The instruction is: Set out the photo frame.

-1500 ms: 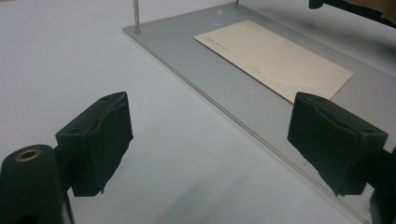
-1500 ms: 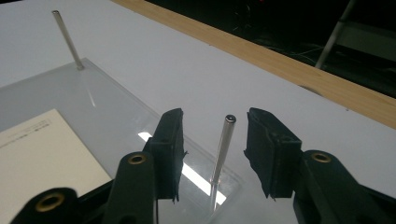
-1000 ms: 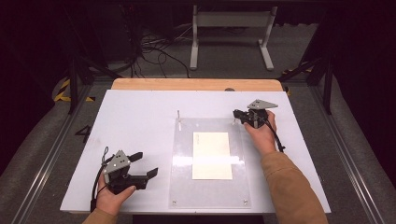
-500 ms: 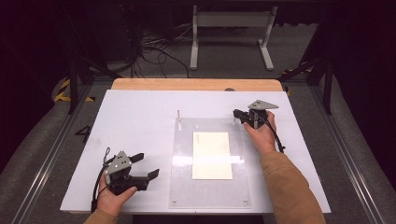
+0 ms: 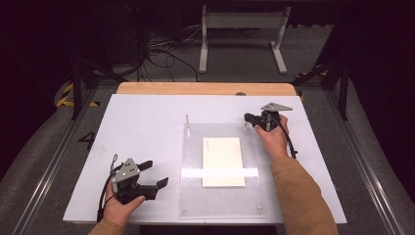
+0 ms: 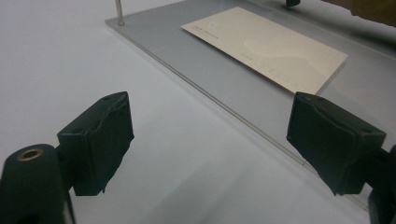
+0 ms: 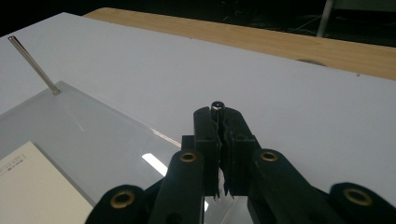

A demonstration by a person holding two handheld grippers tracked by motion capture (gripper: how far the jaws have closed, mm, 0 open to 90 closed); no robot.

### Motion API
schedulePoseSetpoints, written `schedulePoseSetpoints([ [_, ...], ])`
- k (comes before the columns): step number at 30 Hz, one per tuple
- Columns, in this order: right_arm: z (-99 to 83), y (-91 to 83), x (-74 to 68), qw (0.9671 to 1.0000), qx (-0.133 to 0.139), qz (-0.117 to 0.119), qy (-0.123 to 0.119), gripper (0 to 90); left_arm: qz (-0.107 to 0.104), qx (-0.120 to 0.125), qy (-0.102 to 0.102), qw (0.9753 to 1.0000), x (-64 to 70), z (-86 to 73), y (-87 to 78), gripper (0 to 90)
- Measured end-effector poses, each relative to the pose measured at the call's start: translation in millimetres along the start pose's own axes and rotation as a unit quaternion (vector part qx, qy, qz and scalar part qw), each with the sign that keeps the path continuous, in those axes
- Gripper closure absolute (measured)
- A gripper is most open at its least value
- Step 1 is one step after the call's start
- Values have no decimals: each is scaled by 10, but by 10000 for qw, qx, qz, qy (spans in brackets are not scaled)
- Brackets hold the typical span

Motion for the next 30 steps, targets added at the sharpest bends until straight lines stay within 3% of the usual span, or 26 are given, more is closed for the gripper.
schedulePoseSetpoints([
  [20,100,115,138,9963,-200,299,782,855,-4,55,18,10000,9,5,-14,143],
  [30,99,124,151,9954,-198,347,871,854,22,113,97,9999,34,43,-16,130],
])
Point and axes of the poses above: each handheld gripper's, and its own axes: y roughly forward along the jaws, z roughly out of its top, x roughly to its right, the point moved 4 cm from there along y, roughly forward along the jaws, and after that the axes turned 4 degrees about -x, right-handed, at the moved point
